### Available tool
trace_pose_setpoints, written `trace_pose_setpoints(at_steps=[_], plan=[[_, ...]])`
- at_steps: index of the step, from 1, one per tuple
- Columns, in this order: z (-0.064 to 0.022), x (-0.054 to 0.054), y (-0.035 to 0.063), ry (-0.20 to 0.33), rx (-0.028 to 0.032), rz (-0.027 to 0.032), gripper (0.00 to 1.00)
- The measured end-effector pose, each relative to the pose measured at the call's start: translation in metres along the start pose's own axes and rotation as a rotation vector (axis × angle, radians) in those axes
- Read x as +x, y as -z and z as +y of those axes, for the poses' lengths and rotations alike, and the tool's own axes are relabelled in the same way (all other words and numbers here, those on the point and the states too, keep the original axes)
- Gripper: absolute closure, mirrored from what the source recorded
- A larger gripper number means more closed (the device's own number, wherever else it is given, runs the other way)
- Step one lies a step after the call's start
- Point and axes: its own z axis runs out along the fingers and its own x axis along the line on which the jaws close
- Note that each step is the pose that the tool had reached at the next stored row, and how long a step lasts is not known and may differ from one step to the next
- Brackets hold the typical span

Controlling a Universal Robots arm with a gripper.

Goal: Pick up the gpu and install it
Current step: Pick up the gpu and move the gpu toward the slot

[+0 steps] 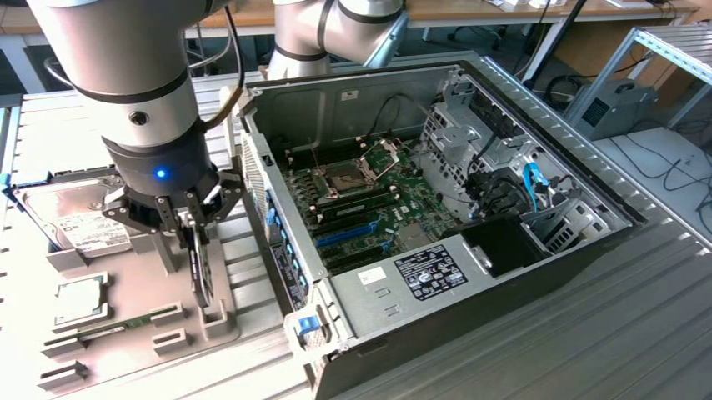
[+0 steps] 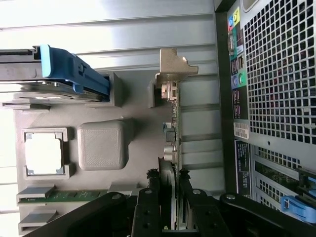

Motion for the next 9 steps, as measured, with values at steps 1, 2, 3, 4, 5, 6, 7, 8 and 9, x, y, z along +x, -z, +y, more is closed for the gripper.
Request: trace_pose_setpoints(at_steps=[1, 2, 3, 4, 5, 6, 7, 8, 9], plan=[[0.0000, -0.0003, 0.0004, 0.000, 0.0000, -0.0001, 0.74], [0.0001, -0.0007, 0.0008, 0.000, -0.0001, -0.0001, 0.74], [0.0001, -0.0012, 0.0014, 0.000, 0.0000, -0.0001, 0.74], [0.0001, -0.0015, 0.0017, 0.000, 0.0000, 0.0000, 0.74], [0.0001, -0.0019, 0.0020, 0.001, 0.0001, 0.0001, 0.74], [0.0002, -0.0023, 0.0023, 0.001, 0.0001, 0.0001, 0.74], [0.0003, -0.0025, 0.0027, 0.001, 0.0000, 0.0000, 0.74], [0.0003, -0.0026, 0.0031, 0.001, -0.0001, -0.0001, 0.74], [0.0003, -0.0027, 0.0037, 0.001, 0.0001, 0.0001, 0.74]])
